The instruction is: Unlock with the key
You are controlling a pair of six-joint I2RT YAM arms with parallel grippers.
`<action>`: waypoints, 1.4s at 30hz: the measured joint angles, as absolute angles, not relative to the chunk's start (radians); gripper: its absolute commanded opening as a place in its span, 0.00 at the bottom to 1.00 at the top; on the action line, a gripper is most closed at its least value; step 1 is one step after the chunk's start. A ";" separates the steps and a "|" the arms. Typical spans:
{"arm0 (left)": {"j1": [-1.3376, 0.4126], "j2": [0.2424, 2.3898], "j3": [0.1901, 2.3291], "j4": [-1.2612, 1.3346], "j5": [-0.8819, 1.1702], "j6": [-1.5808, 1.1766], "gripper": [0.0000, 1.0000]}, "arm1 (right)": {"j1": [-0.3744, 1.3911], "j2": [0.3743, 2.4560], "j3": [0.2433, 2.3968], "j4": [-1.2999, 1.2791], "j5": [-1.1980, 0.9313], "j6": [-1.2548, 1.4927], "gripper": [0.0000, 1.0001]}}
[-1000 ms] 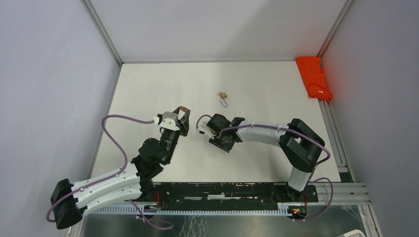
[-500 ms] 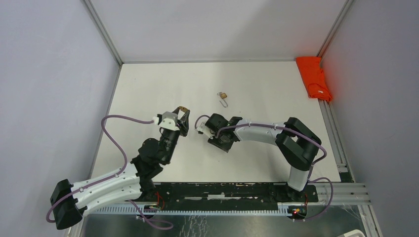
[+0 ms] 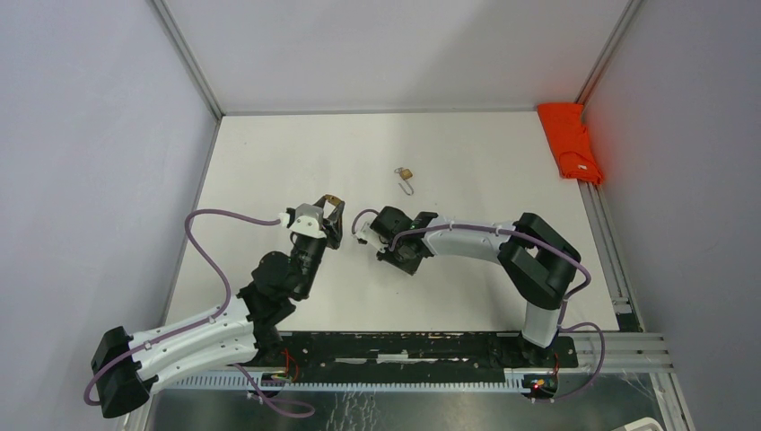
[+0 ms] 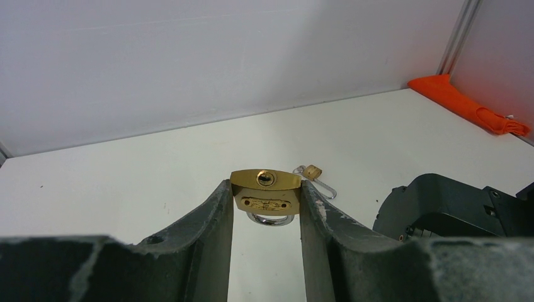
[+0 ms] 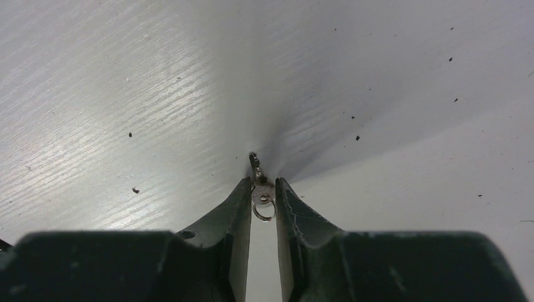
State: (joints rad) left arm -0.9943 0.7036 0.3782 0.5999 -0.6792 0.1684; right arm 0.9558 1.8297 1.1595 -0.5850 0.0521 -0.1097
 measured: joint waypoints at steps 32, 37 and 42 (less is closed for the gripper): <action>-0.994 0.671 0.378 0.588 -0.672 0.152 0.02 | 0.959 1.781 1.176 -0.577 0.097 -0.068 0.35; -0.993 0.672 0.378 0.580 -0.672 0.146 0.02 | 0.959 1.781 1.142 -0.578 0.097 -0.080 0.35; -0.989 0.672 0.378 0.576 -0.672 0.145 0.02 | 0.954 1.789 1.140 -0.571 0.098 -0.100 0.35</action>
